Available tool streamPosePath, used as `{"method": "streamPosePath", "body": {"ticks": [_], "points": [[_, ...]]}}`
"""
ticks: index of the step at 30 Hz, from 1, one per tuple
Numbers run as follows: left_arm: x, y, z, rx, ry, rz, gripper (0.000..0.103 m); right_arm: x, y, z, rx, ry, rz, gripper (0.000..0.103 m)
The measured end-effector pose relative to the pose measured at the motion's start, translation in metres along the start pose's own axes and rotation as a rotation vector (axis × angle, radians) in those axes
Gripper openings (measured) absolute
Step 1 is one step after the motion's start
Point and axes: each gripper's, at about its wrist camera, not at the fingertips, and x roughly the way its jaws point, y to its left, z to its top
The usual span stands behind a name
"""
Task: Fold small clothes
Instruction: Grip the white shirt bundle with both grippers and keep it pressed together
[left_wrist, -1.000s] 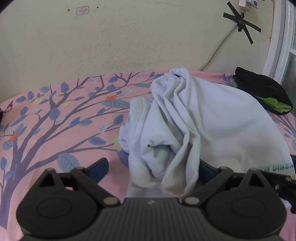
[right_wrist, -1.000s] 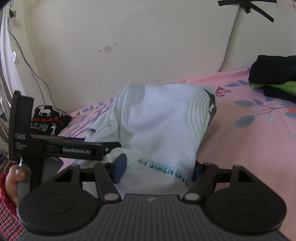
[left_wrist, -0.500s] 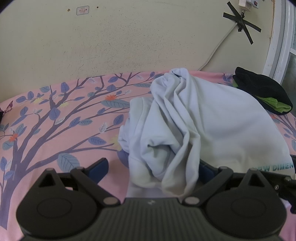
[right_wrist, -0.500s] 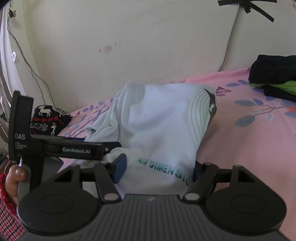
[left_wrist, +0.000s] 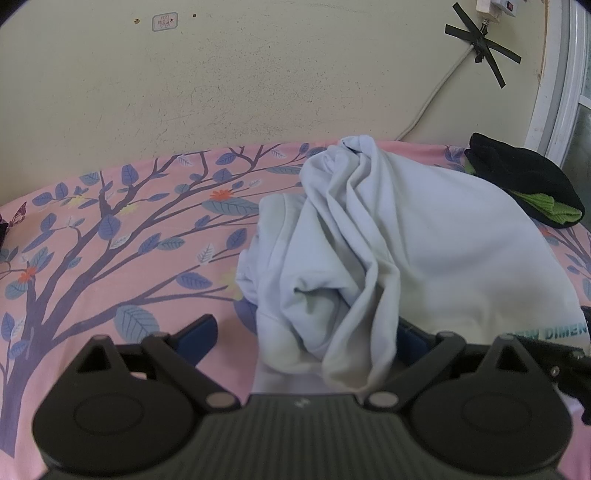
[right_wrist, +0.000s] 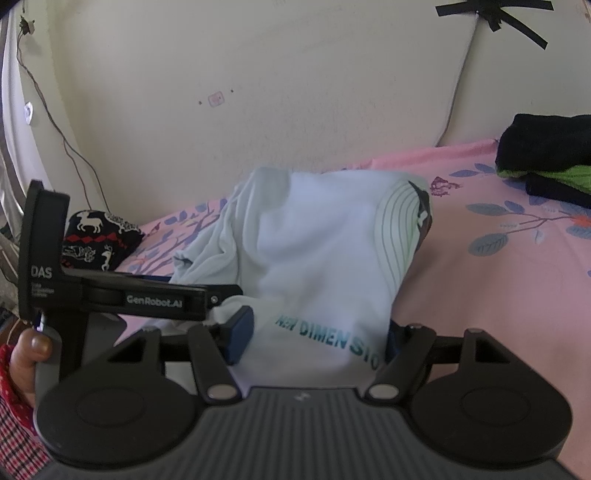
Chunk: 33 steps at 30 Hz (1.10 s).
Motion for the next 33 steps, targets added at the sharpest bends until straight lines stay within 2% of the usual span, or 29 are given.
{"method": "streamPosePath", "body": {"ticks": [17,33], "points": [[0.0004,-0.0025,0.0003,0.006,-0.003,0.002,0.096,-0.0001,0.0008,0.0005,-0.008,0.001,-0.004,0.068],[0.0013,-0.0002,0.0005,0.001,0.003,0.001,0.099,0.0037,-0.0015,0.0023,0.005,0.019,-0.005,0.07]]}}
